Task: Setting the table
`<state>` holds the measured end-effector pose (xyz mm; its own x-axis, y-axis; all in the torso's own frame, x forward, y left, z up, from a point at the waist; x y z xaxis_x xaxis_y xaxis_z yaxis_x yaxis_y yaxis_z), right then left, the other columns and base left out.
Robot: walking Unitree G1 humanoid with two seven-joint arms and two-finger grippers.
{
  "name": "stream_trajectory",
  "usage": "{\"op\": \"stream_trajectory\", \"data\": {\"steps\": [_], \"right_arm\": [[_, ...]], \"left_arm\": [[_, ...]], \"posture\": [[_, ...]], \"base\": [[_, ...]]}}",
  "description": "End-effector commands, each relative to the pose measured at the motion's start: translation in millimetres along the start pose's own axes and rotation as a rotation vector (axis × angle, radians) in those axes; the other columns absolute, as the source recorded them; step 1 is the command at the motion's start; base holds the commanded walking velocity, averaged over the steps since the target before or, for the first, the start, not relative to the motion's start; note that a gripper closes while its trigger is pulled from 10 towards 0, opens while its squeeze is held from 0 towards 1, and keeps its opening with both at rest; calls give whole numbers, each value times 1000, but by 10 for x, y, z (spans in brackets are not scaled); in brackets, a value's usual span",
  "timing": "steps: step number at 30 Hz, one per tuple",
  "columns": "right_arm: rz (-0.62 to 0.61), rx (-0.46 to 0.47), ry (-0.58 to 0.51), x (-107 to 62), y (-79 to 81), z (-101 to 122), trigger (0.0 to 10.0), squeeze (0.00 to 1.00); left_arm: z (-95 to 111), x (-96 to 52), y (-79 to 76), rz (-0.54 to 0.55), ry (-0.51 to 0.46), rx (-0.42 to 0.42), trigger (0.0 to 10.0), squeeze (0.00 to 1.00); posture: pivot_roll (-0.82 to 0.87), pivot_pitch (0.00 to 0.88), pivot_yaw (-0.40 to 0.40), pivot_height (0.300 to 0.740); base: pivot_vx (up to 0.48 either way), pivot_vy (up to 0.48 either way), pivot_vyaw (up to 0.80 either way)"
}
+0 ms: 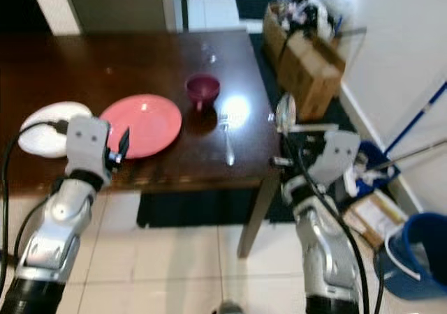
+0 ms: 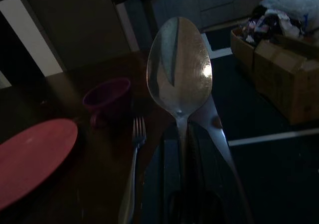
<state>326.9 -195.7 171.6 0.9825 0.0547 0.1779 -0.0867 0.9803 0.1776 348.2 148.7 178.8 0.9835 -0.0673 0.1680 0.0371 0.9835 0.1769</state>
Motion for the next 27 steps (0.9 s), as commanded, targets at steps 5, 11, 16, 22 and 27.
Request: {"op": "stream_trajectory", "data": {"steps": [5,11,16,22,27], "right_arm": [[23,6,2,1,71,-13,10000,0],[48,-1,18,-1,105,-37,10000,0],[52,-55,35,-11,92,-56,10000,0],[79,-168,90,-55,23,-127,10000,0],[108,-181,110,-42,20,-156,10000,0]], "left_arm": [[-85,-26,101,34,41,-20,10000,0],[-56,-26,68,-11,29,-33,10000,0],[85,-56,16,-98,-25,-48,10000,0],[314,-95,-115,-274,-67,-72,10000,0],[414,-50,-208,-352,-71,-115,10000,0]], "posture": [[-141,23,67,740],[-141,21,64,740],[-141,21,64,740],[-140,17,60,740],[-142,16,65,740]], "base": [[0,0,0],[0,0,0],[0,0,0],[0,0,0],[0,0,0]]}}
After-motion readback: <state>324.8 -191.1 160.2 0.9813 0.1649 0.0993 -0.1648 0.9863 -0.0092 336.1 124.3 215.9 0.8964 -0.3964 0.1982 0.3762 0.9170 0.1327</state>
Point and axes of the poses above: a point about 5 cm out from each wrist's last joint towards the gripper, its own x axis pointing out of the wrist towards the gripper, its own z axis along the axis of the wrist's last joint, y = z × x, the point moved 4 cm from there along x, pointing out of the wrist towards the gripper, and after that the axes turned 4 degrees about -x, right-handed, at the moved point
